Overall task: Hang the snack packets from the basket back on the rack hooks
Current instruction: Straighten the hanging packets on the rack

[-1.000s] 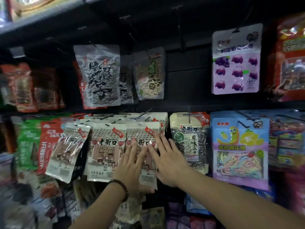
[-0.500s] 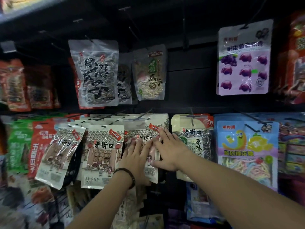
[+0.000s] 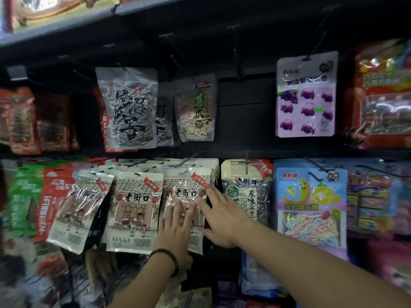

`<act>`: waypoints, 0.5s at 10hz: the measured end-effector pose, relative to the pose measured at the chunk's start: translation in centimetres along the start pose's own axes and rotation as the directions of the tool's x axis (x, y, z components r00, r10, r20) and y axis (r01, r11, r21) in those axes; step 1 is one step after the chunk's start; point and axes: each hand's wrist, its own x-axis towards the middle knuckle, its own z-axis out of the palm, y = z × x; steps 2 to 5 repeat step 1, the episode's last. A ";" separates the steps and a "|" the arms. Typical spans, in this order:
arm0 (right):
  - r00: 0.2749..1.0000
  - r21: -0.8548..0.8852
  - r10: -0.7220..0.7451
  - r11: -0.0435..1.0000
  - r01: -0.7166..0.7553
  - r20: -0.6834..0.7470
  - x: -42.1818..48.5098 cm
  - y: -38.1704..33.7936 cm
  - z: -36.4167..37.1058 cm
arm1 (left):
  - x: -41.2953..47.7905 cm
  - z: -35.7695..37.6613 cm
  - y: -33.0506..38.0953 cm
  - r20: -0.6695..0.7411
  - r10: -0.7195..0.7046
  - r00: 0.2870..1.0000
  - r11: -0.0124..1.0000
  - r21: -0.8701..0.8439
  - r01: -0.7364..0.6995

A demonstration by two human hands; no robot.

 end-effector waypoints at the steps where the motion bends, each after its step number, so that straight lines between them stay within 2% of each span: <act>1: 0.999 -0.018 0.019 1.000 -0.019 0.029 -3.1 0.3 -1.6 | -2.2 -2.1 0.8 0.073 0.026 0.997 1.000 -0.007 -0.025; 5: 0.999 -0.018 0.019 1.000 -0.019 0.029 -3.1 0.3 -1.6 | -2.2 -2.1 0.8 0.073 0.026 0.997 1.000 -0.007 -0.025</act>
